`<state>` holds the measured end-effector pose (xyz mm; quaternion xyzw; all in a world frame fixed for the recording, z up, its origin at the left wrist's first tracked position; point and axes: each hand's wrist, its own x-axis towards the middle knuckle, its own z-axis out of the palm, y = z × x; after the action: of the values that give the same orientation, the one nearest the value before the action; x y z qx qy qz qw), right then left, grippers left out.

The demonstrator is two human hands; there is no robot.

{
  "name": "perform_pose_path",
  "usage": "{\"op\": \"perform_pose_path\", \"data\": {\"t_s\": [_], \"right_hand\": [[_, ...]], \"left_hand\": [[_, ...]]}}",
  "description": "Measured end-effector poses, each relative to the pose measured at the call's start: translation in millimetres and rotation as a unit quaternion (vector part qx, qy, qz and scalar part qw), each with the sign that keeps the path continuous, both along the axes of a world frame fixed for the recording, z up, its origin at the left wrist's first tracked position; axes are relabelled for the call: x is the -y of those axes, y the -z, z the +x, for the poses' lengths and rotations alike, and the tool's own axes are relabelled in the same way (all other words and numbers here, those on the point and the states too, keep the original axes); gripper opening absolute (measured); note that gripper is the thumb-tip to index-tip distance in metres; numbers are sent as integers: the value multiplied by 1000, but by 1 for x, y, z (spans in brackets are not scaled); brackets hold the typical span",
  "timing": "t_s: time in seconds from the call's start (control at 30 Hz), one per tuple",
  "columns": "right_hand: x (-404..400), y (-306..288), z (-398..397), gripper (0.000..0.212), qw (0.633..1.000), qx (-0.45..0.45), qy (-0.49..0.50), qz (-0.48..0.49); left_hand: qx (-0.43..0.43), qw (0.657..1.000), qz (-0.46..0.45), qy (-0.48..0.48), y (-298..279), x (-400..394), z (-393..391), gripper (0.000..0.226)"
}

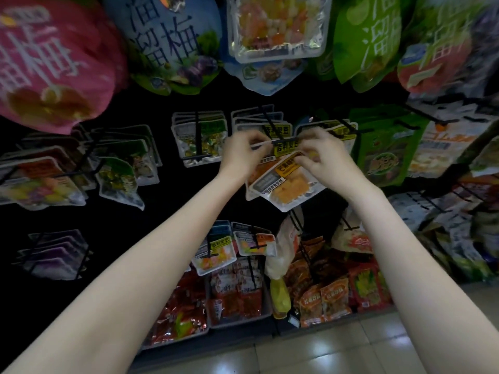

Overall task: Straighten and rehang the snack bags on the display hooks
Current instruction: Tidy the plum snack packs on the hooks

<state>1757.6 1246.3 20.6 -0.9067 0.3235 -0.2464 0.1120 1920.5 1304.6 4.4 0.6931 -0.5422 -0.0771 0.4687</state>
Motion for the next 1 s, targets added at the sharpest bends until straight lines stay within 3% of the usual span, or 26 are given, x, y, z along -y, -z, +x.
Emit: {"op": "perform_pose_path", "data": {"t_s": [0.17, 0.3, 0.4, 0.5, 0.67, 0.87, 1.0], "right_hand": [[-4, 13, 7, 19, 1000, 5, -14, 15], [-11, 30, 11, 11, 996, 39, -23, 72], [-18, 46, 25, 16, 989, 70, -19, 126], [-32, 66, 50, 11, 982, 61, -66, 168], [-78, 108, 105, 7, 955, 31, -158, 251], [-137, 178, 157, 27, 930, -67, -264, 248], [-157, 221, 173, 28, 902, -141, -252, 320]], "left_hand": [[-46, 995, 32, -88, 4, 17, 2, 28], [-94, 994, 40, -41, 26, -13, 8, 43], [-131, 987, 80, 51, 51, -58, 24, 28], [-131, 981, 120, 80, 73, -103, 46, 9], [-179, 972, 153, 14, 108, -166, 82, 9], [-264, 936, 223, -72, 180, -233, 122, 21], [-287, 911, 279, -102, 211, -250, 140, 6]]}}
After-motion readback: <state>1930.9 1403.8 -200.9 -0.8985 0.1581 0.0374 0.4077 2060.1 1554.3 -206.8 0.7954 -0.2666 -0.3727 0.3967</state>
